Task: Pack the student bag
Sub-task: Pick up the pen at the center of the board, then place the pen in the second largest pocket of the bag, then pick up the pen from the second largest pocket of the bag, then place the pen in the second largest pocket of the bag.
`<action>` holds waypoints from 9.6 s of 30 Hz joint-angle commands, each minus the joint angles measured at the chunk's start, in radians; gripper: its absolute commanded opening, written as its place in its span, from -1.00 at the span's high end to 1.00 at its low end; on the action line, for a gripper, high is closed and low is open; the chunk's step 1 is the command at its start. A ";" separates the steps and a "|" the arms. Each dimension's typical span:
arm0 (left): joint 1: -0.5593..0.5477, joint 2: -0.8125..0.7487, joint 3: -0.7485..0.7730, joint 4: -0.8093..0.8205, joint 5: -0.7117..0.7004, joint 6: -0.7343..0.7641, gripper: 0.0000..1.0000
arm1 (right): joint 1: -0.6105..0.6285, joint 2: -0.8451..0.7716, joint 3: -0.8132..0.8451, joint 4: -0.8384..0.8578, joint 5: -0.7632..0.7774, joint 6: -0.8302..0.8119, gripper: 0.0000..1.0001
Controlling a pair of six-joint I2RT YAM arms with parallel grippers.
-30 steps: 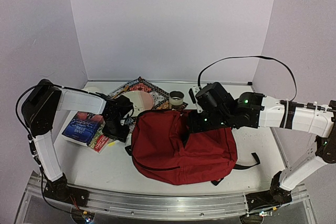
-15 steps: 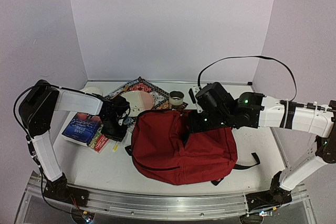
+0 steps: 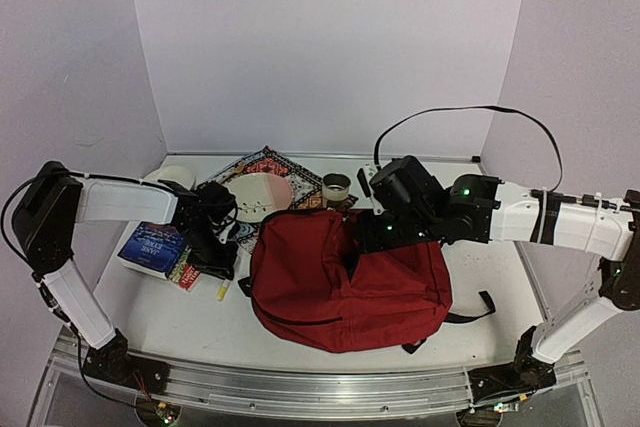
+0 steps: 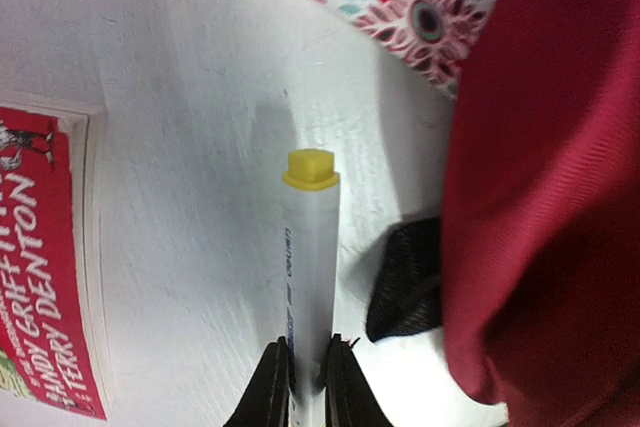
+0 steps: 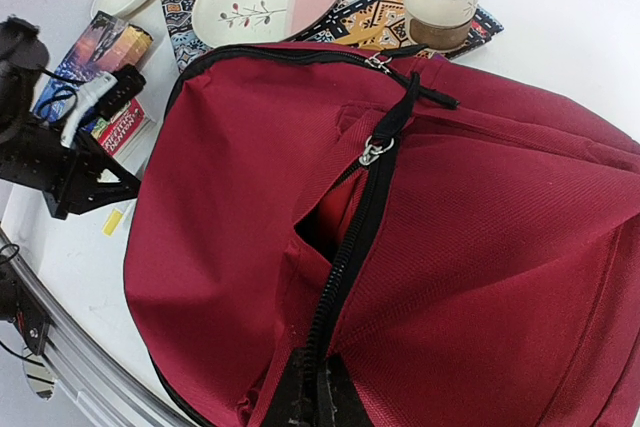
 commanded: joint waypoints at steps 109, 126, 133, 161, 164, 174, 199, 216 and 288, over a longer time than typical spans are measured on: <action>-0.217 -0.511 -0.079 0.244 -0.373 -0.388 -0.62 | -0.145 -0.311 -0.027 -0.190 0.224 -0.041 1.00; -0.222 -0.396 -0.121 0.247 -0.239 -0.328 -0.53 | -0.367 -0.337 -0.060 -0.206 0.231 -0.140 1.00; -0.264 -0.276 -0.062 0.261 -0.228 -0.281 -0.50 | -0.375 -0.250 -0.111 -0.206 0.238 -0.126 1.00; -0.337 0.295 0.346 0.269 -0.217 -0.071 -0.20 | -0.375 -0.296 -0.202 -0.188 0.136 -0.115 1.00; -0.338 0.332 0.369 0.259 -0.228 -0.060 -0.18 | -0.375 -0.301 -0.207 -0.185 0.133 -0.112 1.00; -0.355 0.450 0.420 0.193 -0.264 -0.055 0.02 | -0.375 -0.309 -0.211 -0.180 0.126 -0.111 1.00; -0.366 0.104 0.276 0.178 -0.214 -0.188 1.00 | -0.374 -0.331 -0.148 -0.157 -0.029 -0.115 1.00; -0.365 -0.092 0.193 0.414 0.056 -0.307 1.00 | -0.233 -0.274 -0.032 -0.075 -0.111 -0.022 1.00; -0.425 0.222 0.300 0.959 0.002 -0.694 -0.03 | -0.020 -0.061 0.034 0.068 -0.061 -0.004 1.00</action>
